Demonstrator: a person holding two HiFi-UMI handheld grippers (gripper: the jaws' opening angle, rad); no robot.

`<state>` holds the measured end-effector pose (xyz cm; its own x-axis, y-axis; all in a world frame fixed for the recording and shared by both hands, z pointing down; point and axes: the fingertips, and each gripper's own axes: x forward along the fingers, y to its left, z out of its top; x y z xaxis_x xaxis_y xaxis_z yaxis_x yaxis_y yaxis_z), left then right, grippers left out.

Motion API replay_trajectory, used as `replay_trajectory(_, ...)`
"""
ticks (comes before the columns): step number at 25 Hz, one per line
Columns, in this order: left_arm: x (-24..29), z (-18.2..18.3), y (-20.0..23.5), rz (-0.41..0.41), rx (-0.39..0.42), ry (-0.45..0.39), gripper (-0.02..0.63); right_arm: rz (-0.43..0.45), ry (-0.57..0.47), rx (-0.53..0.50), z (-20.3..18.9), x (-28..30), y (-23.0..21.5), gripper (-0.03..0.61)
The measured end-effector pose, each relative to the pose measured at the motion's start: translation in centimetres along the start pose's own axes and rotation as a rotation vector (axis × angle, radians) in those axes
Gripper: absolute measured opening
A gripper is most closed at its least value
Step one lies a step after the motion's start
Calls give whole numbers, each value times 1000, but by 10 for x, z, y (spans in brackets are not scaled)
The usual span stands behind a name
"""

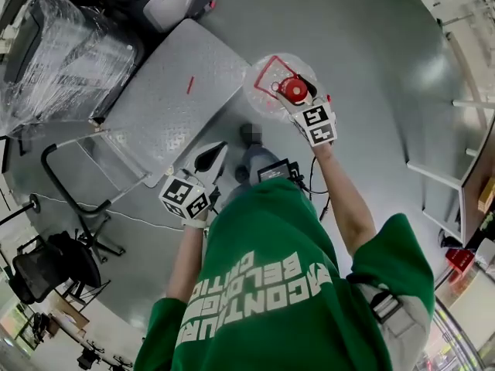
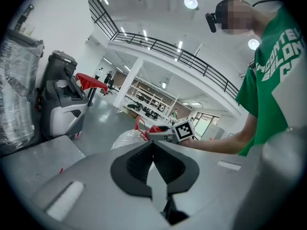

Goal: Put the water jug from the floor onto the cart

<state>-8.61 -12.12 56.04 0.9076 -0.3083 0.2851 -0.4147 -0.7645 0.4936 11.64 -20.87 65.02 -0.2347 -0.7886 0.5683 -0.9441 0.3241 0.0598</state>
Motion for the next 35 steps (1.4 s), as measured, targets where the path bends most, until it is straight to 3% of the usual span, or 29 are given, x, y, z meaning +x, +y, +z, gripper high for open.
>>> replay_trajectory(13,-29,39,4,81,25,-147,11,114,-177,-95,112,-21,29,302)
replay_trajectory(35,-83,73,60,327,-26,-320,11,387,-226,-222,195,33,96,302)
